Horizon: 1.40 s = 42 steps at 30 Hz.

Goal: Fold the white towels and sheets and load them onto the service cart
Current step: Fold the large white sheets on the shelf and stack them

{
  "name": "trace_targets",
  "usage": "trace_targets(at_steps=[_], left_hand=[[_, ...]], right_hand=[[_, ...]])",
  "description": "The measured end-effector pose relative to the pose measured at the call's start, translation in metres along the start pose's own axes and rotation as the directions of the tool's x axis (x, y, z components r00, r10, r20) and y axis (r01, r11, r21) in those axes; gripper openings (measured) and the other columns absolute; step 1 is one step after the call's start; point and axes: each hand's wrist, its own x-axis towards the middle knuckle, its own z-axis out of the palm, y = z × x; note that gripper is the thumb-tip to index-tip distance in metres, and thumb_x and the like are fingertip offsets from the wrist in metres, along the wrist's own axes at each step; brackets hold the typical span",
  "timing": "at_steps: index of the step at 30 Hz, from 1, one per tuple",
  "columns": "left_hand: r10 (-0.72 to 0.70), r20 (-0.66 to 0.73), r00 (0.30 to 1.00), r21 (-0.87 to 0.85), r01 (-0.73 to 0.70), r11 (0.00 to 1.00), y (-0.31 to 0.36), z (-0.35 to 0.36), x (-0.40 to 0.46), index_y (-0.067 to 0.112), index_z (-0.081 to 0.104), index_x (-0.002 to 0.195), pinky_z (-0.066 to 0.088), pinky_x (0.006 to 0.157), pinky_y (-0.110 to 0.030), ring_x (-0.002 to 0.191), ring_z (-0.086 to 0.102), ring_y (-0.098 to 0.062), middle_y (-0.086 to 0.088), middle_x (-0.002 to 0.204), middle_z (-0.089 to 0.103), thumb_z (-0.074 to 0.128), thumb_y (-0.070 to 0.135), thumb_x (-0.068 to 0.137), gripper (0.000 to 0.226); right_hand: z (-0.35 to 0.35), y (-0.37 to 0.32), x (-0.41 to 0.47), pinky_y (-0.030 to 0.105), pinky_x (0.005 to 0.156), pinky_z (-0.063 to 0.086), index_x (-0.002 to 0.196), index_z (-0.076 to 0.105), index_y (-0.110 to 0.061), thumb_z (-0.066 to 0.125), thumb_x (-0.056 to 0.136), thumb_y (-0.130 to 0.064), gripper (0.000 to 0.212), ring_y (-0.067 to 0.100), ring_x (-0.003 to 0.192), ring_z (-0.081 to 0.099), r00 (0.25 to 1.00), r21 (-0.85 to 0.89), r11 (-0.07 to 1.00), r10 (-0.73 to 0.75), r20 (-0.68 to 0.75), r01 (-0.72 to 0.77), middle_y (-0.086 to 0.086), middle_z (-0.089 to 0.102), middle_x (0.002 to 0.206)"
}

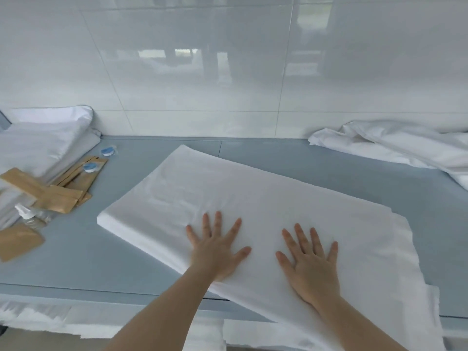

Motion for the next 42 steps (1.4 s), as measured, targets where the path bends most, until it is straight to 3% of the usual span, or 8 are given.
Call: trace_targets(at_steps=[4, 7, 11, 14, 17, 32, 36, 42], left_hand=[[0.191, 0.023, 0.981, 0.033, -0.192, 0.981, -0.011, -0.012, 0.024, 0.064, -0.037, 0.122, -0.016, 0.106, -0.067, 0.142, -0.029, -0.031, 0.000, 0.157, -0.027, -0.002, 0.085, 0.070, 0.066], [0.275, 0.026, 0.961, 0.059, -0.276, 0.959, -0.016, -0.015, 0.040, 0.067, -0.035, 0.121, -0.018, 0.107, -0.065, 0.141, -0.031, -0.029, 0.002, 0.157, -0.027, 0.000, 0.085, 0.072, 0.063], [0.327, 0.030, 0.945, 0.078, -0.328, 0.941, -0.019, -0.015, 0.054, 0.067, -0.029, 0.128, -0.020, 0.107, -0.063, 0.140, -0.034, -0.028, 0.006, 0.155, -0.031, 0.001, 0.085, 0.073, 0.065], [0.371, 0.023, 0.929, 0.073, -0.371, 0.926, -0.023, -0.014, 0.059, 0.066, -0.025, 0.132, -0.023, 0.107, -0.061, 0.139, -0.035, -0.026, 0.008, 0.154, -0.032, 0.003, 0.084, 0.075, 0.065], [0.400, 0.021, 0.916, 0.075, -0.401, 0.913, -0.028, -0.013, 0.063, 0.066, -0.024, 0.132, -0.023, 0.107, -0.060, 0.139, -0.035, -0.025, 0.010, 0.154, -0.032, 0.004, 0.084, 0.076, 0.065], [0.577, 0.063, 0.814, 0.178, -0.578, 0.796, -0.038, -0.028, 0.094, 0.057, -0.026, 0.138, -0.015, 0.117, -0.046, 0.143, -0.027, -0.015, 0.021, 0.154, -0.027, -0.005, 0.058, 0.094, 0.049], [0.449, 0.048, 0.892, 0.208, -0.449, 0.869, -0.036, -0.028, 0.099, 0.054, -0.029, 0.137, -0.010, 0.117, -0.051, 0.145, -0.023, -0.019, 0.017, 0.155, -0.026, -0.011, 0.059, 0.089, 0.052], [0.096, -0.001, 0.995, 0.215, -0.094, 0.972, -0.028, -0.027, 0.090, 0.049, -0.022, 0.143, -0.014, 0.109, -0.063, 0.145, -0.020, -0.031, 0.006, 0.160, -0.015, -0.006, 0.071, 0.086, 0.063]], right_hand=[[0.010, -0.021, -0.021, 0.063, 0.107, -0.016, 0.147, -0.018, -0.042, -0.007, 0.086, -0.066, 0.067, 0.024, 0.146, -0.018, 0.990, 0.004, 0.990, 0.139, -0.011, -0.139, -0.009, -0.024, 0.156], [0.012, -0.025, -0.012, 0.066, 0.105, -0.018, 0.147, -0.016, -0.043, -0.013, 0.080, -0.069, 0.072, 0.029, 0.146, -0.018, 0.992, -0.041, 0.991, 0.125, -0.026, -0.126, -0.004, -0.021, 0.158], [-0.012, 0.002, 0.054, 0.064, 0.106, -0.018, 0.146, -0.011, -0.049, -0.007, 0.079, -0.074, 0.072, 0.018, 0.147, -0.017, 0.982, -0.089, 0.979, -0.188, -0.018, 0.186, -0.012, -0.014, 0.160], [-0.030, 0.007, 0.096, 0.061, 0.110, -0.017, 0.143, -0.017, -0.052, -0.004, 0.080, -0.075, 0.068, 0.010, 0.144, -0.024, 0.896, -0.166, 0.881, -0.436, 0.082, 0.443, -0.019, -0.018, 0.157], [-0.024, 0.004, 0.104, 0.054, 0.114, -0.015, 0.133, -0.031, -0.057, -0.006, 0.078, -0.078, 0.064, 0.007, 0.142, -0.026, 0.857, -0.147, 0.845, -0.502, 0.117, 0.515, -0.023, -0.025, 0.153], [0.003, -0.029, 0.036, 0.057, 0.109, -0.021, 0.143, -0.021, -0.049, -0.005, 0.075, -0.082, 0.077, 0.015, 0.143, -0.027, 0.992, -0.028, 0.992, -0.127, -0.010, 0.127, -0.018, -0.031, 0.150], [0.008, -0.044, 0.026, 0.060, 0.107, -0.022, 0.145, -0.019, -0.046, -0.008, 0.075, -0.081, 0.079, 0.018, 0.144, -0.026, 0.999, 0.001, 0.999, -0.040, -0.019, 0.040, -0.015, -0.029, 0.152], [0.011, -0.070, 0.008, 0.064, 0.105, -0.021, 0.144, -0.021, -0.041, -0.008, 0.077, -0.076, 0.077, 0.024, 0.145, -0.024, 0.996, 0.049, 0.995, 0.086, -0.022, -0.085, -0.008, -0.022, 0.158]])
